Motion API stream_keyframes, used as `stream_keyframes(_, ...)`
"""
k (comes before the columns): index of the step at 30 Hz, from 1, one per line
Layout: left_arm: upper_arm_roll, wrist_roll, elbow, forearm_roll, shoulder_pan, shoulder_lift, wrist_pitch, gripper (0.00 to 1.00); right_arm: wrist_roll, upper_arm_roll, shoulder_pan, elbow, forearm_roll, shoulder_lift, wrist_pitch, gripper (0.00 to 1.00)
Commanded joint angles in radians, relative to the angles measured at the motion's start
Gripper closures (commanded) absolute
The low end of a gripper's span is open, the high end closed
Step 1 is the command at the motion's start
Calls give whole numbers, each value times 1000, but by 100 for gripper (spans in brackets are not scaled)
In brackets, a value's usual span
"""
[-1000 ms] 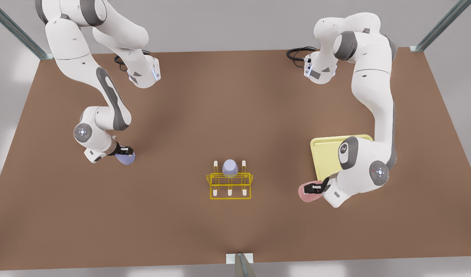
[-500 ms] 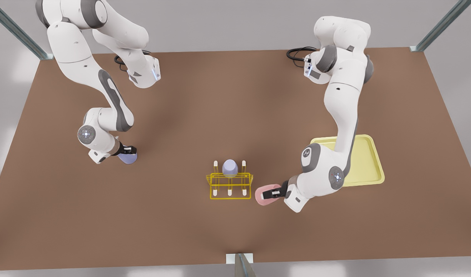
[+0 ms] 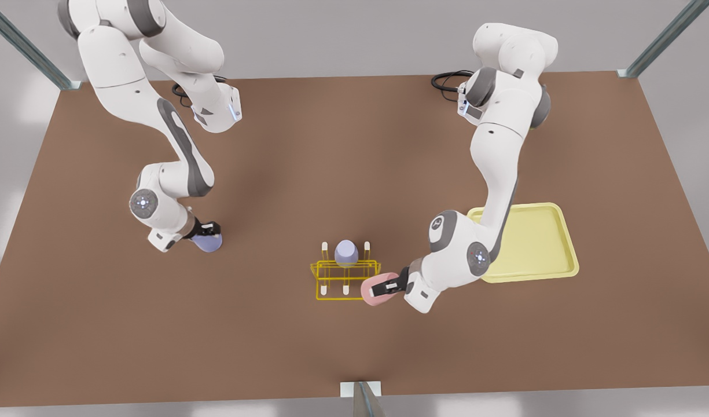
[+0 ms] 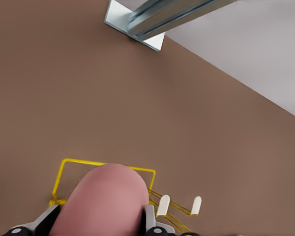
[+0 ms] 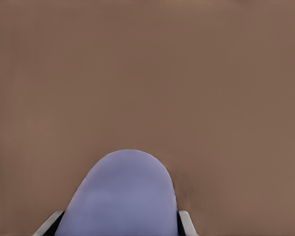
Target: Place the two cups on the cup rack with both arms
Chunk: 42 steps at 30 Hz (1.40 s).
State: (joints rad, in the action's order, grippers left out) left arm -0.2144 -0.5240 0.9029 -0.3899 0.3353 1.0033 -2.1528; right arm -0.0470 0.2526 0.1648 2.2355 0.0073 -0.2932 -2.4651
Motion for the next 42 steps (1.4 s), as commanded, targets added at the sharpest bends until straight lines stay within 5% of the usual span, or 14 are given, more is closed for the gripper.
stream_keyframes(1,0,-91,-1,0,7,1,-39,13,6,34,-1,-22,40,3,31,18)
stream_keyframes(4,3,-90,-1,2,11,1,-41,0,4,100,-2,-73,75,-6,29,18)
stream_keyframes(10,6,-108,1,6,11,-5,-36,0,33,122,-156,-204,246,-50,28,18)
stream_keyframes(11,53,-114,2,61,-7,-29,101,0,35,120,-177,-246,261,-76,28,18)
stream_keyframes(15,63,260,1,453,-337,-310,861,0,41,120,-205,-390,263,-173,29,18)
stream_keyframes(16,72,373,30,457,-358,-376,864,0,39,120,-205,-390,263,-179,28,18)
stream_keyframes(17,109,587,455,496,-348,-684,657,0,38,119,-203,-389,261,-185,25,18)
stream_keyframes(18,110,587,507,497,-317,-721,640,0,38,119,-203,-390,261,-187,23,18)
stream_keyframes(42,104,587,476,430,-328,-667,748,0,32,166,-180,-929,341,-532,169,18)
